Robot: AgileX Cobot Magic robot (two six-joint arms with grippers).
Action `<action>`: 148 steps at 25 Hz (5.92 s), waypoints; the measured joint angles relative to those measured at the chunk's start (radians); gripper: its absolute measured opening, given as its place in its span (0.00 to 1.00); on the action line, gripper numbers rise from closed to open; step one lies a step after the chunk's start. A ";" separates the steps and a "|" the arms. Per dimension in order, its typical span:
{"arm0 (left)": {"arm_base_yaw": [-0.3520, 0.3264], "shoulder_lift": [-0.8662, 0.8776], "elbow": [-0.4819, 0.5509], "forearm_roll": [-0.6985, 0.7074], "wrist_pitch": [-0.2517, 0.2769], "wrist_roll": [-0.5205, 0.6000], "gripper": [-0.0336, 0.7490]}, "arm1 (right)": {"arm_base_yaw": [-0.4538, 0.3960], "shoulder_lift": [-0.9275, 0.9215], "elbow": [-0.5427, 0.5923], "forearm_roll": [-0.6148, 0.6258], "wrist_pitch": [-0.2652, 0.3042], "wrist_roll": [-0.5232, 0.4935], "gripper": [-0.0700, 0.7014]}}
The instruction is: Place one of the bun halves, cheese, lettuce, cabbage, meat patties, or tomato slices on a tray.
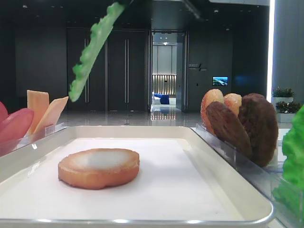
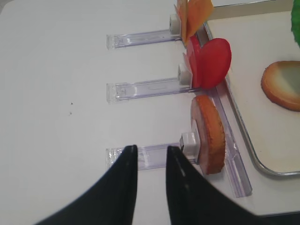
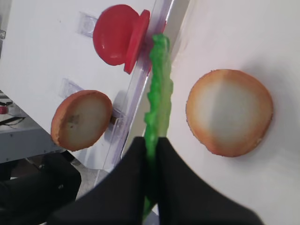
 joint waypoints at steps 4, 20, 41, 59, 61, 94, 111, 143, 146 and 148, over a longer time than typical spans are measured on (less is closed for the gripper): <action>0.000 0.000 0.000 0.000 0.000 0.000 0.25 | 0.021 0.068 0.000 0.015 -0.030 -0.020 0.12; 0.000 0.000 0.000 0.000 0.000 0.000 0.25 | 0.044 0.156 0.000 0.042 -0.114 -0.046 0.12; 0.000 0.000 0.000 0.000 0.000 0.000 0.25 | 0.073 0.174 0.000 0.038 -0.131 -0.046 0.12; 0.000 0.000 0.000 0.000 0.000 0.000 0.25 | 0.097 0.174 0.000 0.016 -0.128 -0.034 0.12; 0.000 0.000 0.000 0.000 0.000 0.000 0.25 | 0.097 0.174 0.000 0.016 -0.131 -0.033 0.12; 0.000 0.000 0.000 0.000 0.000 0.000 0.25 | 0.049 0.176 0.054 -0.060 -0.126 -0.027 0.14; 0.000 0.000 0.000 0.000 0.000 0.000 0.25 | -0.067 0.069 -0.251 -0.513 0.245 0.147 0.72; 0.000 0.000 0.000 0.000 0.000 0.000 0.25 | -0.707 -0.194 -0.223 -0.713 0.320 0.041 0.72; 0.000 0.000 0.000 0.000 0.000 0.000 0.25 | -0.707 -0.323 -0.001 -0.703 0.320 0.046 0.72; 0.000 0.000 0.000 0.000 0.000 0.000 0.25 | -0.707 -0.422 0.150 -0.685 0.323 0.050 0.72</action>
